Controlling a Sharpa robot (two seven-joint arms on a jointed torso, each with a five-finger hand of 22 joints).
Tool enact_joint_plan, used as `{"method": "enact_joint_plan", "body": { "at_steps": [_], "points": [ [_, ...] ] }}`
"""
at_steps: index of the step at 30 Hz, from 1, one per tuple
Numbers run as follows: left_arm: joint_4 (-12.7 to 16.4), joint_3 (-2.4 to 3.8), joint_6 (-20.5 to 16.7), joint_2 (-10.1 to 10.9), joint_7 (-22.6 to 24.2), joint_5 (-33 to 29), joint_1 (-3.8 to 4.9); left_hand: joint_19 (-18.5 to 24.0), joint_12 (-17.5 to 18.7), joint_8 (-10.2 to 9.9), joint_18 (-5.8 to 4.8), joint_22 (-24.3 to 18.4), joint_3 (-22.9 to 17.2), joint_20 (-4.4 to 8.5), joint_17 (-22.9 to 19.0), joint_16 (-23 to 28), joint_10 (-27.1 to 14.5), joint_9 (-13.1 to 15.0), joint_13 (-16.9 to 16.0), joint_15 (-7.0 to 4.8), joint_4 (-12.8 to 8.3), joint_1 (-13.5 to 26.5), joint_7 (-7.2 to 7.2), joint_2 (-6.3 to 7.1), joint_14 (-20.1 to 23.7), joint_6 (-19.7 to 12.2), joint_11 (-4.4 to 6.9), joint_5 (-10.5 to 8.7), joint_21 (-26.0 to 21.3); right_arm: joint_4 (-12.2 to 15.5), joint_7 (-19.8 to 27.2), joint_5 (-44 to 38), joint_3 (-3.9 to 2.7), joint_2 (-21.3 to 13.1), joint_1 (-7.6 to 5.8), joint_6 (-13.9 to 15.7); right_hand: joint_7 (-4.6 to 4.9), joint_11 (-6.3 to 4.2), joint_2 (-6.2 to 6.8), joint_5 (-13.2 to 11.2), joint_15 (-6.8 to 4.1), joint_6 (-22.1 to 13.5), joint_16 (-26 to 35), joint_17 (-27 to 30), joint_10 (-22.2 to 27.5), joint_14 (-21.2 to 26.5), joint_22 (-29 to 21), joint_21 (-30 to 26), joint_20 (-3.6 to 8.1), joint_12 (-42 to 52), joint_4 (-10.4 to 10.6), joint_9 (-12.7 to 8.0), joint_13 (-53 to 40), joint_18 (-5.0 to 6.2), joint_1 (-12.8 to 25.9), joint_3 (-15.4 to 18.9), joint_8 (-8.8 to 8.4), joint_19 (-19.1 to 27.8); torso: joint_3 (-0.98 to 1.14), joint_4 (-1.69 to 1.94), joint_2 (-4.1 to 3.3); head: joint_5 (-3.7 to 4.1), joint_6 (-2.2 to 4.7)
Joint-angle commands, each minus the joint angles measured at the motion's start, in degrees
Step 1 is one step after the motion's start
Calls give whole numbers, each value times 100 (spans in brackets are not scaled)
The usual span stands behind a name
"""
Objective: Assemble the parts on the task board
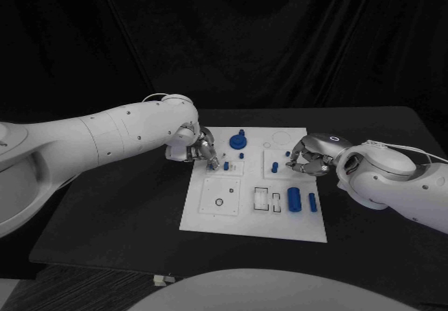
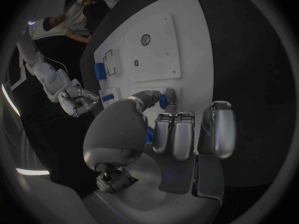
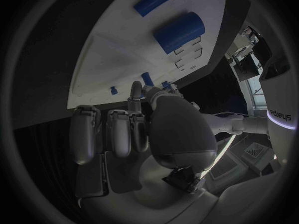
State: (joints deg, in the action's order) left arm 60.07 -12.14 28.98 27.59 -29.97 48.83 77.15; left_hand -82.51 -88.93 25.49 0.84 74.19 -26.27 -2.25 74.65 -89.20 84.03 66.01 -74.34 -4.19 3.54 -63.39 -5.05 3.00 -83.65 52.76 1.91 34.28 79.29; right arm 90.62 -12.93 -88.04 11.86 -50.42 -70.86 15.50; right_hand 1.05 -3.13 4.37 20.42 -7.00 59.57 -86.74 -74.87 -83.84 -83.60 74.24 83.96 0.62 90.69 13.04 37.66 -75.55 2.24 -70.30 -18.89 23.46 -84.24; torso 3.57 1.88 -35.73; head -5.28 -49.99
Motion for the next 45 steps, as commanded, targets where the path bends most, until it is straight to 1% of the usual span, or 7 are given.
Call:
{"method": "enact_joint_plan", "body": {
  "at_steps": [1, 2, 5, 11, 17, 33, 45],
  "points": [
    [-37, 3, 59, -18, 37, -17, 11, 59, -38, 29, 224, 1174, -868, 11, 1535, -80, 547, 163, -1516, -13, -251, -36, 290, -137, -635, 216, -5, 200, -99, 2, -63, -12, -4, -3, 13, -22, -1, 44, -6, 146, 7, -27, 65, -662, -616, -479, 1322, -122, -28, -69, -28, 69, -1445, -33, -190, -83, -111, -183, 1, 3, -1, 7, -1],
    [-47, 3, 56, -21, 39, -17, 10, 61, -38, 24, 224, 1173, -856, 10, 1535, -80, 547, 169, -1516, -11, -250, -4, 295, -155, -635, 216, -4, 47, -99, 1, -63, -12, -4, -2, 13, -22, -1, 44, -6, 146, 7, -27, 65, -662, -616, -479, 1322, -122, -28, -69, -28, 69, -1445, -33, -190, -83, -111, -183, 0, 4, -1, 7, -1],
    [-55, 3, 21, -27, 41, -17, 7, 76, -29, 5, 229, 1166, -845, 7, 1535, -80, 540, 179, -1509, -9, -261, 51, 295, -183, -635, 204, -5, -177, -117, 0, -63, -12, -4, 0, 13, -22, -1, 44, -6, 146, 7, -27, 65, -662, -616, -479, 1322, -122, -28, -69, -28, 69, -1445, -33, -190, -83, -111, -183, 0, -1, -1, 2, -1],
    [-48, 3, -76, -34, 71, -17, 3, 124, 1, -137, 243, 1145, -780, -16, 1535, -80, 516, 125, -1487, 17, -226, 165, 263, -199, -635, 71, -36, -549, -182, -1, -72, -12, -4, 4, 13, -27, -1, 44, -6, 146, 7, -27, 65, -662, -616, -479, 1322, -122, -28, -69, -28, 69, -1445, -33, -190, -83, -111, -183, -1, -3, -4, -7, -1],
    [-45, 3, -81, -33, 101, -17, 0, 142, 13, -234, 249, 1137, -647, -35, 1535, -80, 506, 58, -1478, 35, -202, 255, 264, -136, -635, 54, -48, -908, -208, -1, -81, -12, -4, 1, 13, -32, -1, 44, -6, 146, 7, -27, 65, -662, -616, -479, 1322, -122, -28, -69, -28, 69, -1445, -33, -190, -83, -111, -183, 0, 2, -5, 9, -1],
    [-36, 3, 20, -6, 119, -17, -3, 166, 34, -305, 256, 1128, -499, -43, 1535, -80, 488, -5, -1463, 39, -119, 392, 276, -76, -635, 85, -47, -1123, -243, -15, -85, -12, -4, 17, 14, -59, 1, 46, -6, 146, 8, -29, 67, -658, -616, -479, 1319, -132, -29, -69, -33, 71, -1445, -31, -189, -87, -116, -179, 0, -1, -2, -6, -1],
    [-63, 3, 92, 4, 104, -17, -4, 190, 50, -386, 263, 1119, -295, -48, 1535, -80, 473, -83, -1451, 42, 40, 613, 283, -1, -635, 147, -48, -1366, -279, -23, -81, -12, -4, 25, 15, -79, 1, 46, -6, 146, 8, -29, 67, -658, -616, -479, 1319, -132, -29, -69, -33, 71, -1445, -31, -189, -87, -116, -179, 0, 2, 0, -3, -1]
  ]
}}
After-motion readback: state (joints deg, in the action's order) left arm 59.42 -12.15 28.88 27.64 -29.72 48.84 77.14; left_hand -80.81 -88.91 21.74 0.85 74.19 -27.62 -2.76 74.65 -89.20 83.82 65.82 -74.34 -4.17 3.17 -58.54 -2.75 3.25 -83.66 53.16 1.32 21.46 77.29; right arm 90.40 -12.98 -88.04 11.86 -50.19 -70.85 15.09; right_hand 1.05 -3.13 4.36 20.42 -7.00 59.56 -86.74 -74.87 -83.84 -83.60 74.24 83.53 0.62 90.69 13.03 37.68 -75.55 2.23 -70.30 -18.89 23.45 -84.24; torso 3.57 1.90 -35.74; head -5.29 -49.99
